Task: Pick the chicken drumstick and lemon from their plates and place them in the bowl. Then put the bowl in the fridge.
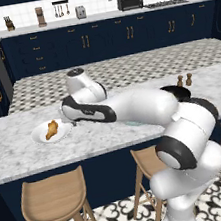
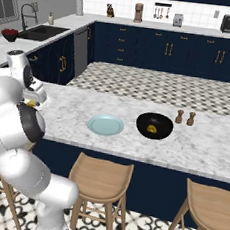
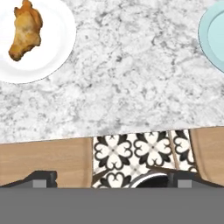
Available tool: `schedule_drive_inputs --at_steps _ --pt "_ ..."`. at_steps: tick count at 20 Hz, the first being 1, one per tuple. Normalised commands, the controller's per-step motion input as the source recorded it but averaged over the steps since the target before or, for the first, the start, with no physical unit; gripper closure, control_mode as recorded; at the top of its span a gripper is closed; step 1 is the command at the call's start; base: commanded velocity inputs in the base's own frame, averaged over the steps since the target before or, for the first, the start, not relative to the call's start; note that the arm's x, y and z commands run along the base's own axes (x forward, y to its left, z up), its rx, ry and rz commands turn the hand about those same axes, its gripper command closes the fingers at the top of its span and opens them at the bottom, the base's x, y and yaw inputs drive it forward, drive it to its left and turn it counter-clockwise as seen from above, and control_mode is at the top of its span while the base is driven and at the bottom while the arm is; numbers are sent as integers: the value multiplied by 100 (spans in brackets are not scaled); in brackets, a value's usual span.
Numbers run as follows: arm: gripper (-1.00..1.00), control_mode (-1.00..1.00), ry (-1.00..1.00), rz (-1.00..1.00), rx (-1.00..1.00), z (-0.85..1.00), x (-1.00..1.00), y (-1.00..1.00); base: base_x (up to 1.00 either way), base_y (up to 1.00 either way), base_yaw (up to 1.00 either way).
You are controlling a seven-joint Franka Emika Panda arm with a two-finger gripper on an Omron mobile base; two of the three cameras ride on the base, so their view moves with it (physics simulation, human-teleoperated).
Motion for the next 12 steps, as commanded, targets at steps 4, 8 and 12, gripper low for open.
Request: schedule_drive_inputs --at_steps 4,8,12 --pt "-100 -100 0 -4 0 0 32 32 0 0 0" --pt "-100 -100 0 -1 0 0 53 17 0 0 0" --pt "-100 -100 3 -1 0 -6 60 13 0 0 0"
